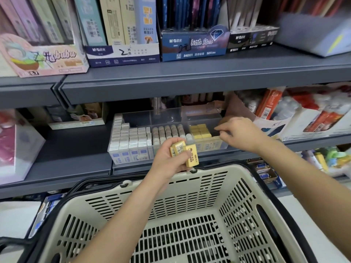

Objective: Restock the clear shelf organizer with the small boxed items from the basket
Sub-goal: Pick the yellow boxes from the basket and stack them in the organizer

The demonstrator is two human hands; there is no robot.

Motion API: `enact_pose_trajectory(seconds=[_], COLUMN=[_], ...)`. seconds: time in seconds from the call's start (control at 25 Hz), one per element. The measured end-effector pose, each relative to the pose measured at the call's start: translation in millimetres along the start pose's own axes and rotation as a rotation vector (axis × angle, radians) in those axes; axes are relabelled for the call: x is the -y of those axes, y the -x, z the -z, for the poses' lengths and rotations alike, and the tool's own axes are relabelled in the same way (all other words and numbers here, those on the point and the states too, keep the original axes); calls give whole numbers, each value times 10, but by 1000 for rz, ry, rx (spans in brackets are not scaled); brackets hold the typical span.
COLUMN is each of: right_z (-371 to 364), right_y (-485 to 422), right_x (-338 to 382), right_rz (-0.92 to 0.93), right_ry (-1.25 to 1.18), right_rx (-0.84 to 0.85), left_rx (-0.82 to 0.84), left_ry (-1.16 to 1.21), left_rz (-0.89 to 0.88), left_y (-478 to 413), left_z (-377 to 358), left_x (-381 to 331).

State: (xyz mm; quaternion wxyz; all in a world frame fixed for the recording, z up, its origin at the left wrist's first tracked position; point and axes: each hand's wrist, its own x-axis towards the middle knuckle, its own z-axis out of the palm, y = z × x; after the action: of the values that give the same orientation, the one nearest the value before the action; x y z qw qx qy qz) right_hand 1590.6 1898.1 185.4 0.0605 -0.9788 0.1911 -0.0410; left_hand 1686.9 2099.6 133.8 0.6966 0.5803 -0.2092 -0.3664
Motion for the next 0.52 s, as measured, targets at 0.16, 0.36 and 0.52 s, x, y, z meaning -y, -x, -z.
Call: enact_pose_trajectory(seconds=[0.16, 0.36, 0.52], right_z=[-61, -63, -89], right_y=[224, 261, 276], right_x=[296, 351, 317], right_rz=[72, -16, -67], right_ry=[-539, -864, -813], right_rx=[-7, 55, 21], left_rx=[70, 140, 136], left_ry=[30, 34, 71], left_rz=[0, -24, -18], left_y=[-46, -118, -140], left_z=[-134, -231, -264], left_x=[-8, -62, -37])
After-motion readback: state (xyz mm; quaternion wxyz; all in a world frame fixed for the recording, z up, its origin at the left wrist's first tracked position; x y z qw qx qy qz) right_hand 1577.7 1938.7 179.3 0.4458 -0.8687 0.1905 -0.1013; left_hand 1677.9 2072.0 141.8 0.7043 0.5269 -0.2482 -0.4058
